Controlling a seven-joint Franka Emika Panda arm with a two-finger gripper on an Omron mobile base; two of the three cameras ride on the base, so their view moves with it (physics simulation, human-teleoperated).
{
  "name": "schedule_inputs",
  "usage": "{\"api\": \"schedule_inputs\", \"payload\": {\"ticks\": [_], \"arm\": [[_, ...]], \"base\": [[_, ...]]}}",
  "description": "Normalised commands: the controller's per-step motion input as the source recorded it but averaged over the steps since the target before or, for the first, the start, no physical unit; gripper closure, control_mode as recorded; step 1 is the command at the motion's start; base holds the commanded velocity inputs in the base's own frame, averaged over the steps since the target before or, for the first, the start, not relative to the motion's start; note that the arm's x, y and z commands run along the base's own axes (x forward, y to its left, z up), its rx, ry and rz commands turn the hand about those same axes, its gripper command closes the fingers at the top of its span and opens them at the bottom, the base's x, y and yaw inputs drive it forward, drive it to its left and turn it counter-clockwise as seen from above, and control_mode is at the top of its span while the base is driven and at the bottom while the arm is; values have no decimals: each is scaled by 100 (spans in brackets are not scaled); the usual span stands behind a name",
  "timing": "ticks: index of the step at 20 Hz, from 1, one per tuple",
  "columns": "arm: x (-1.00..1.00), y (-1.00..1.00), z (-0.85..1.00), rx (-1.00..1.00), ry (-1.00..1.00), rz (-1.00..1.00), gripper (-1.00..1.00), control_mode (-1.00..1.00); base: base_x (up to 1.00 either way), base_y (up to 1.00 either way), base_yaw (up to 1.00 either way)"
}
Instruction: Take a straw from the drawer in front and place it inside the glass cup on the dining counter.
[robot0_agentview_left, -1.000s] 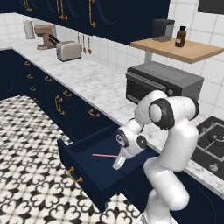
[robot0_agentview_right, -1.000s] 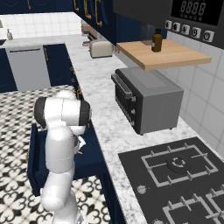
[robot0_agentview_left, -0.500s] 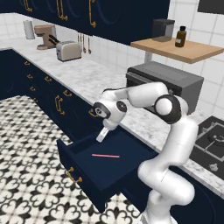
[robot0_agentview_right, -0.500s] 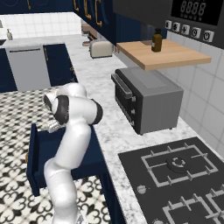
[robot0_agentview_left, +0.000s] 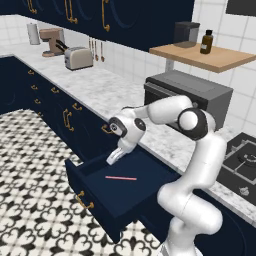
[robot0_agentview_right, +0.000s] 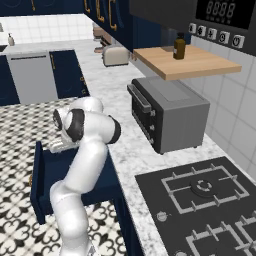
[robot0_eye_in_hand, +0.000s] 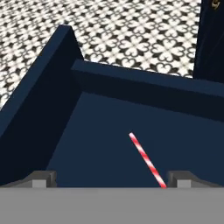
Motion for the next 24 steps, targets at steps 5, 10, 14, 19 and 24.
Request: {"api": "schedule_inputs", "payload": {"ticks": [5,10,14,19,24], "arm": [[90,45,6,-11,31,-11,-100,-100],[49,52,0,-32,23,-11,-100,-100],[21,18,0,-43,12,-11,-100,-100],[3,0,0,-31,21,-3,-100,-100],[9,-11,0,-10,23,0,-100,-100]], "base": [[0,0,0],[0,0,0],[0,0,0],[0,0,0],[0,0,0]]}}
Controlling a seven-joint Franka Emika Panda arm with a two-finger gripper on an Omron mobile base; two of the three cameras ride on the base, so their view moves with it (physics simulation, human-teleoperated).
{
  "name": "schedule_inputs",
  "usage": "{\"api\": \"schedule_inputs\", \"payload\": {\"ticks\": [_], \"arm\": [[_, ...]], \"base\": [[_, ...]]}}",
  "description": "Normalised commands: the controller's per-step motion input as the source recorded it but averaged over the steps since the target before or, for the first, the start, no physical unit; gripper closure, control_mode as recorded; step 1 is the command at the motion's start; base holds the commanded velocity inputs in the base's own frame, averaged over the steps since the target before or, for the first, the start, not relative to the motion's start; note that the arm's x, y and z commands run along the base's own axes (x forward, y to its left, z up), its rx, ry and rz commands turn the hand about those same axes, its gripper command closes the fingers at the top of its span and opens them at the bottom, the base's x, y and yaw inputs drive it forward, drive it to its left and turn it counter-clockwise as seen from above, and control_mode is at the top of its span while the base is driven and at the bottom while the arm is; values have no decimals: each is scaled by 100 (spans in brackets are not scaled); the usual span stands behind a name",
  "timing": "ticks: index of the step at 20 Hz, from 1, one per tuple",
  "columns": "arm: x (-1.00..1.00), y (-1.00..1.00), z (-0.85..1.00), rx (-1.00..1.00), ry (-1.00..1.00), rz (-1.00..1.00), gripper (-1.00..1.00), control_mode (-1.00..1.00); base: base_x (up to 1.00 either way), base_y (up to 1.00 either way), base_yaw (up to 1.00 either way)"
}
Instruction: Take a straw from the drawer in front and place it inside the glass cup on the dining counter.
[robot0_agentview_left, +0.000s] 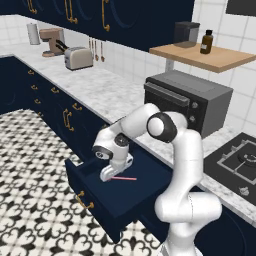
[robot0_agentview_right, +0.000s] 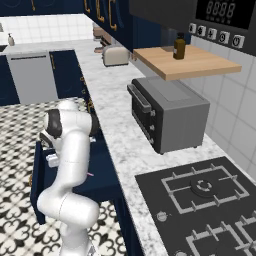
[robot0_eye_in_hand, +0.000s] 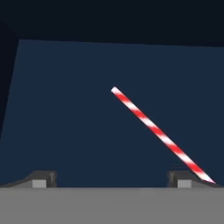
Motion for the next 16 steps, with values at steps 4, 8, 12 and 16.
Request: {"api": "schedule_inputs", "payload": {"ticks": [4,8,12,16], "arm": [[55,-10,0,-8,13,0,-100,-100],[71,-1,0,-8,15,0,-100,-100],[74,0,-1,-10,24,0,-100,-100],[73,0,0,-13,22,0,-100,-100]], "base": [[0,0,0],[0,0,0],[0,0,0],[0,0,0]]}}
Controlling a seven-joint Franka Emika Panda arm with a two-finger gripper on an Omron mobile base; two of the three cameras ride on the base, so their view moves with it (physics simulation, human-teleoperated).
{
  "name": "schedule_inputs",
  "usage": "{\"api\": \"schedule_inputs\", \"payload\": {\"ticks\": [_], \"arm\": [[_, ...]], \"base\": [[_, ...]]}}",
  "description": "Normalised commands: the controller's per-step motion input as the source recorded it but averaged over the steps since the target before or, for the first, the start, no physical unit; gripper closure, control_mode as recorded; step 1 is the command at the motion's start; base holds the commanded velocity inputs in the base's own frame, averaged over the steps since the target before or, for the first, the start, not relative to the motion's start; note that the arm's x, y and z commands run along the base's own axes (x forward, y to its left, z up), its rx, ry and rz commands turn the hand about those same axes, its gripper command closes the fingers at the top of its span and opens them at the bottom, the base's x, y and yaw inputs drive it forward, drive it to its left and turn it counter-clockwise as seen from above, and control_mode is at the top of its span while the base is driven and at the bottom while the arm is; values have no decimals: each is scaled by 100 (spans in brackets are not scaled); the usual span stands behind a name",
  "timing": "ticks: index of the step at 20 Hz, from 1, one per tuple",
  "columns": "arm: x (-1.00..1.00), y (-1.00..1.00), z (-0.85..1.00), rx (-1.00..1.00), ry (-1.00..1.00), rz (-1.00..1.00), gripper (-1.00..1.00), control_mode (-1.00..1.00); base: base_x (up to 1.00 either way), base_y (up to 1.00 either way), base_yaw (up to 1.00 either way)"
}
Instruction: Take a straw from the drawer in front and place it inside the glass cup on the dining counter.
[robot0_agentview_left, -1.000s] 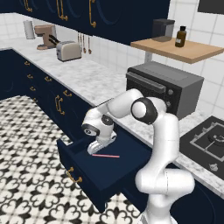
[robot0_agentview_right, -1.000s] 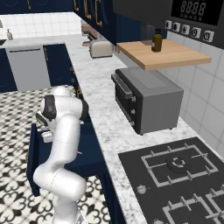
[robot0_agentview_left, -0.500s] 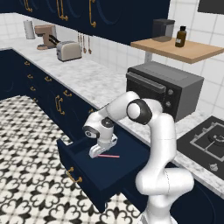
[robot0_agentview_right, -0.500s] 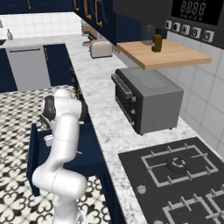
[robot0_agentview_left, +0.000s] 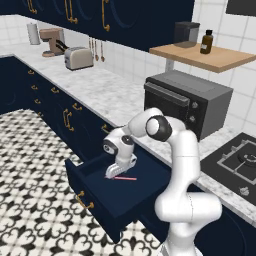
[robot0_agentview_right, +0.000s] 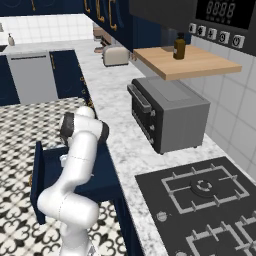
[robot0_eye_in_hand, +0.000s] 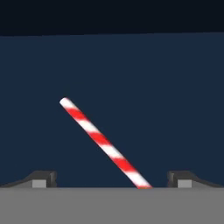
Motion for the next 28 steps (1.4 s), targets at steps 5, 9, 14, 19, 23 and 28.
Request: {"api": "schedule_inputs", "payload": {"ticks": [5,9,14,19,23,28], "arm": [[37,16,-4,-19,22,0,-100,-100],[8,38,-18,-25,22,0,-100,-100],[31,47,-27,-27,24,0,100,-100],[42,38,-27,-23,29,0,100,-100],[48,28,-13,-18,27,0,100,-100],[24,28,4,-14,20,0,100,-100]], "base": [[0,0,0],[0,0,0],[0,0,0],[0,0,0],[0,0,0],[0,0,0]]}}
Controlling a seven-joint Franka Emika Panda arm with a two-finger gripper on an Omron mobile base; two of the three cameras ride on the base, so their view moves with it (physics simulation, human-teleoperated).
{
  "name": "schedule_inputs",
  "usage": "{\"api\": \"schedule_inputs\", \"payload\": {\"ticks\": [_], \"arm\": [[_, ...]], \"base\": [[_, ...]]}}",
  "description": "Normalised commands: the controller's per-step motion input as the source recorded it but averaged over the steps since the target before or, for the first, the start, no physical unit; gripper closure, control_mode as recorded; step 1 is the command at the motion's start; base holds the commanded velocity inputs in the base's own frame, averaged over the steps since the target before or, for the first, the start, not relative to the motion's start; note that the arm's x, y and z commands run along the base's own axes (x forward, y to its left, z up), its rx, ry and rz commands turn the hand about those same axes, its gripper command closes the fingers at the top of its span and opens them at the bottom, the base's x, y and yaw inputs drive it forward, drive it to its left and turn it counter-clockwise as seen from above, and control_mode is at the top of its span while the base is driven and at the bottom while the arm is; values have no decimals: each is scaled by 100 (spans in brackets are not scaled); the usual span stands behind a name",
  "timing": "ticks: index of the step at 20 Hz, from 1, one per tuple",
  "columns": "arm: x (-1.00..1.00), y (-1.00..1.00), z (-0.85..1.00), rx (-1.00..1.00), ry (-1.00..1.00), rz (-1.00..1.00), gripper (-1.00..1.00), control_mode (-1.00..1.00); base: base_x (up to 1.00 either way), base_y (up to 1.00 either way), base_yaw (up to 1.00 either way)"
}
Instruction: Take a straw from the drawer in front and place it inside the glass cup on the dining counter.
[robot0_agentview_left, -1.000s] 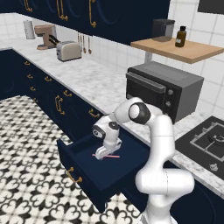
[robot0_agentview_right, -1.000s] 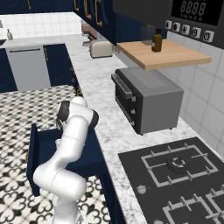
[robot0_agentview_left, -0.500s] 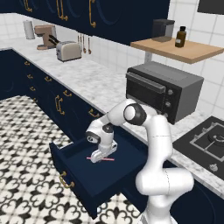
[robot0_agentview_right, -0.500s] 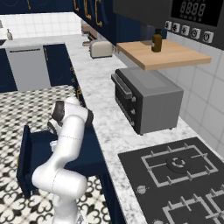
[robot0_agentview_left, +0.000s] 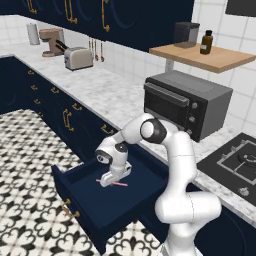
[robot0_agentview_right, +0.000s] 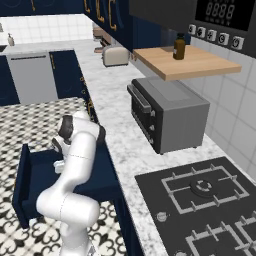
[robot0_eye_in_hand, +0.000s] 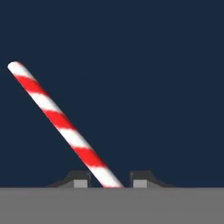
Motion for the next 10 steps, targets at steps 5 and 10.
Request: {"api": "schedule_inputs", "payload": {"ticks": [5,10], "arm": [[0,23,44,-14,3,0,100,-100],[-14,11,80,-16,0,0,100,-100]], "base": [[0,0,0],[0,0,0]]}}
